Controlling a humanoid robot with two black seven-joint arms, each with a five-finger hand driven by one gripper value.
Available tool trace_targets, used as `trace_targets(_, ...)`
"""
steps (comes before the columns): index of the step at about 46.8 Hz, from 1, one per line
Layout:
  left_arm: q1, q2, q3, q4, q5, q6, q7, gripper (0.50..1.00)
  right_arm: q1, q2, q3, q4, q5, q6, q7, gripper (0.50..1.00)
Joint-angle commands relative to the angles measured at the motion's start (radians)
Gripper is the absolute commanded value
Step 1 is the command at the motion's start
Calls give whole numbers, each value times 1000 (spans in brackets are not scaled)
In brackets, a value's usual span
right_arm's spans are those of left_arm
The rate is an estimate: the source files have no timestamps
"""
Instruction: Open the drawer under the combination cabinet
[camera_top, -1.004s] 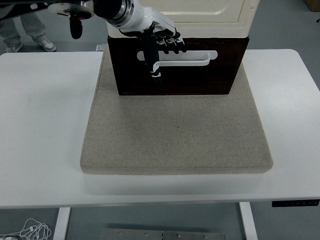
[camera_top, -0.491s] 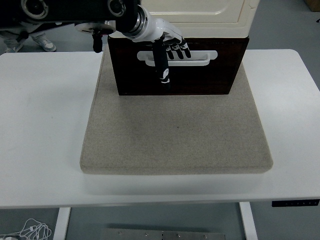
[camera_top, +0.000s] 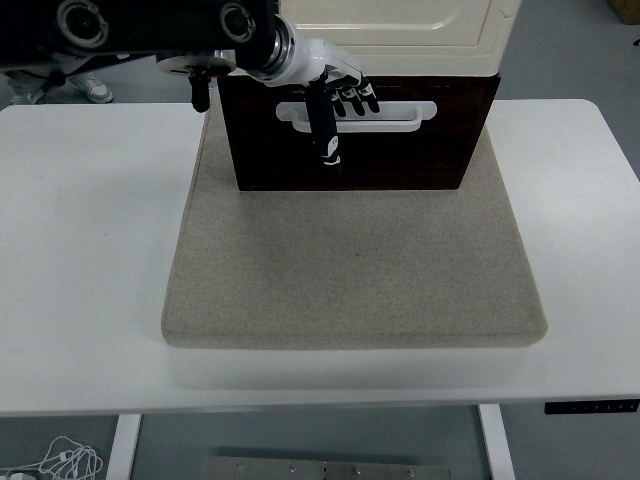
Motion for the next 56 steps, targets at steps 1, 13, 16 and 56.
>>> trace_targets(1,2,-2,-1,1,0,2,0,1000,0,0,0,0,0,0,0,926)
trace_targets(13,8,-2,-1,11,2,14,0,1000,0,0,0,0,0,0,0,926)
trace_targets(16,10,-4,-1,13,8,14,0,1000,0,0,0,-1,0,0,0,926)
trace_targets(56,36,-18,-3,33,29,14,0,1000,0,0,0,0,0,0,0,926)
